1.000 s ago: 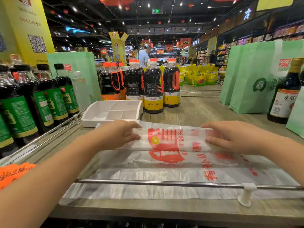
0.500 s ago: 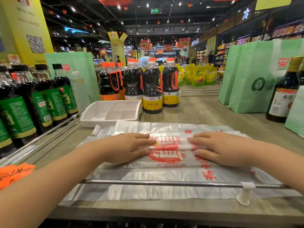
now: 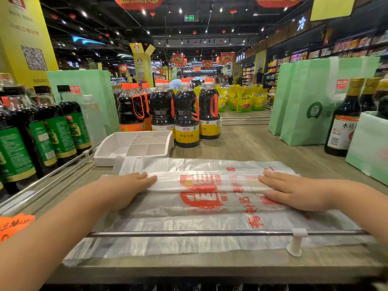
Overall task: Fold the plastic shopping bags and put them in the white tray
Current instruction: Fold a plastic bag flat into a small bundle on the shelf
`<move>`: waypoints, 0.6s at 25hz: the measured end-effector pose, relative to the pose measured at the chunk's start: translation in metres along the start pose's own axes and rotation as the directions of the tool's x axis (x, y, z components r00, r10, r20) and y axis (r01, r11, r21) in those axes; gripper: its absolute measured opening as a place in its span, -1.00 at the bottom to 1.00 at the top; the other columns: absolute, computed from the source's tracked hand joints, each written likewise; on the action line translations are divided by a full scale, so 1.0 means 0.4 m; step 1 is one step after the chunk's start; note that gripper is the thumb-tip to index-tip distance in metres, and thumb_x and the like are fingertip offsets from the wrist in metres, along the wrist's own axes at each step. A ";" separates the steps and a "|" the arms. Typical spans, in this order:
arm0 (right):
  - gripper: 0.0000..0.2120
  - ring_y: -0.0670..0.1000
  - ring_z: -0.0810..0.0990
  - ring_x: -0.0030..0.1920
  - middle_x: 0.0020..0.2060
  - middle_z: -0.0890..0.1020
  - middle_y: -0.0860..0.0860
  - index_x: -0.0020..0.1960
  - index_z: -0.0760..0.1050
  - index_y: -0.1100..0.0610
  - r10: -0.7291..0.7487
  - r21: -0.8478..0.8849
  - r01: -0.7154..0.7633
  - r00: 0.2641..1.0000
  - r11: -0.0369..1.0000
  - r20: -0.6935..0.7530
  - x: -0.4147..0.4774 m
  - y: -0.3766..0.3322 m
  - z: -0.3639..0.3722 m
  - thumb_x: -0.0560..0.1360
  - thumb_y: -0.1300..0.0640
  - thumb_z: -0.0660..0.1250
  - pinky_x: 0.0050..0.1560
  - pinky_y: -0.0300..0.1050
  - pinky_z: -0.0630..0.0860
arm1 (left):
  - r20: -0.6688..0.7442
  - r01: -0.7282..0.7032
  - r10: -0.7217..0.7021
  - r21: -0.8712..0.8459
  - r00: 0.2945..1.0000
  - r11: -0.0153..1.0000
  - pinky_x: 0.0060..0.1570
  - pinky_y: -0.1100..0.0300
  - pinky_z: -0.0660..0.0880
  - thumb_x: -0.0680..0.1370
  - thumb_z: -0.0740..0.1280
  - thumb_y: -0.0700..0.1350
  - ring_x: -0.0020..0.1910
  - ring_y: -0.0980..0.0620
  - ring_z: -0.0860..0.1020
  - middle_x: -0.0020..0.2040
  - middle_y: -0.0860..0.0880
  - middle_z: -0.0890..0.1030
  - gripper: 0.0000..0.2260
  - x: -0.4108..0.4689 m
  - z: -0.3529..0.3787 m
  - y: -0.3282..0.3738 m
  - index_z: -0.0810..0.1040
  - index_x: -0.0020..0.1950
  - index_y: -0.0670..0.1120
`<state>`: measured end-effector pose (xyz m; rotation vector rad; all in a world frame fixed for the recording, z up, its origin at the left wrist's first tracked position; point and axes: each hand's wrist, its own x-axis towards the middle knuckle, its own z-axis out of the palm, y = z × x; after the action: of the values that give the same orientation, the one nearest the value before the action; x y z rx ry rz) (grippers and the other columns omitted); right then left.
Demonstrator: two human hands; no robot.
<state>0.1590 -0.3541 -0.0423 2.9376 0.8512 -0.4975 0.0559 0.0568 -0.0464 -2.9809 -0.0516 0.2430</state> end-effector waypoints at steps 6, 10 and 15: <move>-0.16 -0.13 0.02 0.58 0.60 -0.03 -0.22 0.59 0.08 -0.21 -0.005 -0.054 -0.004 0.986 0.999 -0.167 -0.017 -0.013 -0.015 0.38 -0.53 -0.09 0.56 -0.13 0.00 | -0.118 0.104 -0.111 -0.065 0.987 0.993 0.40 0.03 0.36 0.63 0.15 -0.19 0.44 -0.05 0.39 0.53 0.02 0.33 -0.48 -0.018 -0.011 -0.022 0.22 0.57 0.13; -0.28 -0.16 0.24 0.49 0.54 0.20 -0.25 0.57 0.14 -0.19 -0.188 -0.220 0.127 0.940 0.967 -0.286 -0.003 -0.080 -0.026 0.49 -0.46 0.01 0.46 -0.24 0.17 | -0.125 -0.020 -0.007 -0.218 0.992 0.976 0.40 0.03 0.36 0.63 0.24 -0.04 0.39 0.01 0.41 0.47 0.06 0.39 -0.55 -0.016 -0.024 0.000 0.30 0.52 0.19; -0.48 -0.06 0.43 0.38 0.45 0.38 -0.18 0.56 0.12 -0.20 -0.301 -0.358 0.199 0.919 0.912 -0.256 0.044 -0.165 -0.055 0.63 -0.26 0.03 0.36 -0.07 0.39 | -0.218 -0.111 0.056 -0.246 0.974 0.963 0.24 0.15 0.45 0.62 0.28 -0.02 0.19 0.12 0.52 0.29 0.09 0.54 -0.67 -0.016 -0.028 -0.007 0.47 0.40 0.15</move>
<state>0.1446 -0.2861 -0.0238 2.6416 1.2247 0.0995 0.0513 0.0578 -0.0342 -3.2522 0.0734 -0.0772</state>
